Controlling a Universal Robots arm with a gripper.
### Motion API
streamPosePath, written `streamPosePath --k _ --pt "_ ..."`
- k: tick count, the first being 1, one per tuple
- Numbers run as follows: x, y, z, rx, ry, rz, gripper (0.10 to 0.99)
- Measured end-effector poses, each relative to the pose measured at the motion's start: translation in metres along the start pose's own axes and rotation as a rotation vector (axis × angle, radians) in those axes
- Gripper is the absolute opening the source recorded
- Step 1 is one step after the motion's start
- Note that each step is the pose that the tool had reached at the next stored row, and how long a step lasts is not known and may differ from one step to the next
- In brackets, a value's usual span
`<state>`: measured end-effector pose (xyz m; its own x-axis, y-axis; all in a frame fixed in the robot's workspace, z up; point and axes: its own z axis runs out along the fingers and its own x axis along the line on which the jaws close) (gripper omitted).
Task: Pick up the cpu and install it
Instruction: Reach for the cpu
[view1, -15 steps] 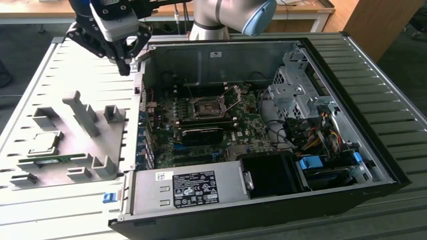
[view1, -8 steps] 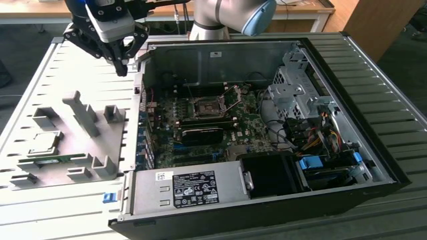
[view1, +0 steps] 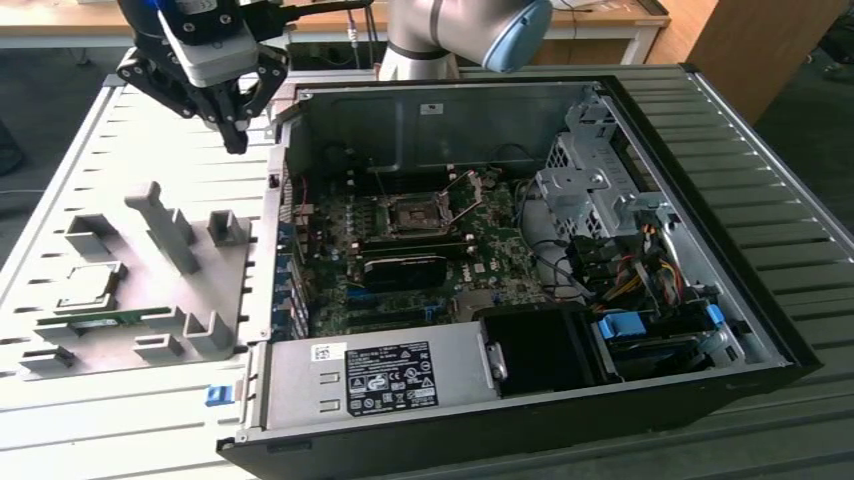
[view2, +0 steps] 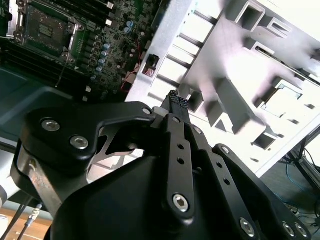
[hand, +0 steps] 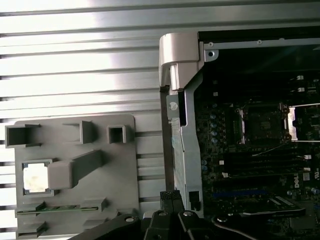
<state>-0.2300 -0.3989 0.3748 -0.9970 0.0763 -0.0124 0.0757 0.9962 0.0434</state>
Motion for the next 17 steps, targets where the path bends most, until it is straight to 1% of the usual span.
streamPosePath --k 8,17 --pt "0.0074 -0.0006 0.0008 0.000 0.0001 0.000 0.122" --pt "0.0137 -0.0011 0.0019 0.000 0.0005 0.000 0.122"
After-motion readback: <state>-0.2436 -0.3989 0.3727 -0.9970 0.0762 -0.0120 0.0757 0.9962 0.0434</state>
